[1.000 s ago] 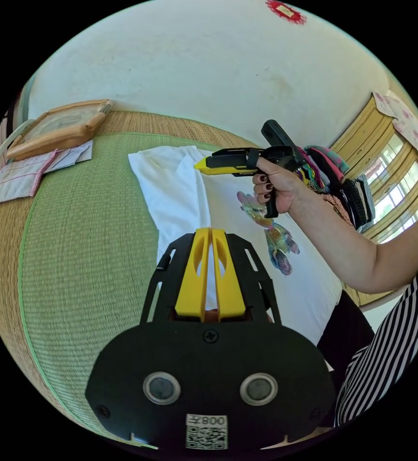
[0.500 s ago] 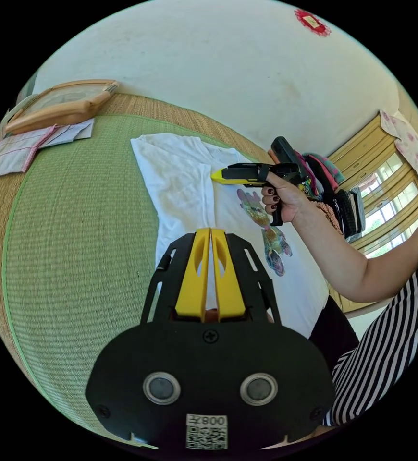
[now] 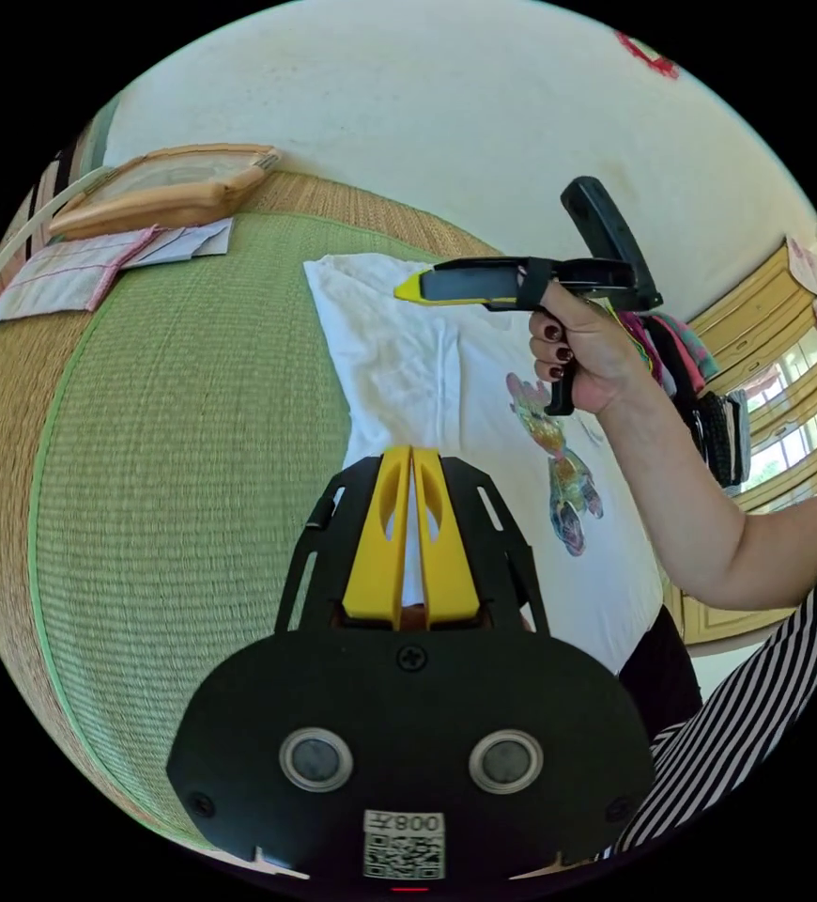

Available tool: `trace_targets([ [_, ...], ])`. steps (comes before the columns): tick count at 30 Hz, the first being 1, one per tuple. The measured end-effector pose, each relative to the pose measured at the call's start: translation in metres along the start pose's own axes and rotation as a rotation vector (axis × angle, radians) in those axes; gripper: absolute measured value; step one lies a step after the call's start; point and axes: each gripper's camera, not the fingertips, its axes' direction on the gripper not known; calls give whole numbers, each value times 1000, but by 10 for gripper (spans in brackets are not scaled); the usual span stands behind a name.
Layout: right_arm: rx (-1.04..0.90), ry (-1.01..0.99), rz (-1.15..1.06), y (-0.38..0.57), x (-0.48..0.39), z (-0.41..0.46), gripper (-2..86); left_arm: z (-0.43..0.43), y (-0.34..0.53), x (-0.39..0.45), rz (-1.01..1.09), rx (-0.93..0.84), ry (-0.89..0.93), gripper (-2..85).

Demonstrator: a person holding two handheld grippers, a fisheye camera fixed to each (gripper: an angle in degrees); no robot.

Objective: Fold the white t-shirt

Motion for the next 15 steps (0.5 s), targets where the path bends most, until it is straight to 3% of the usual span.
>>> trace_targets([
  [8, -110, 234, -141, -28, -53, 70, 1, 3, 6, -14, -38, 15, -66, 1],
  [15, -70, 200, -150, -9, -76, 68, 1, -2, 17, -29, -67, 61, -8, 2],
])
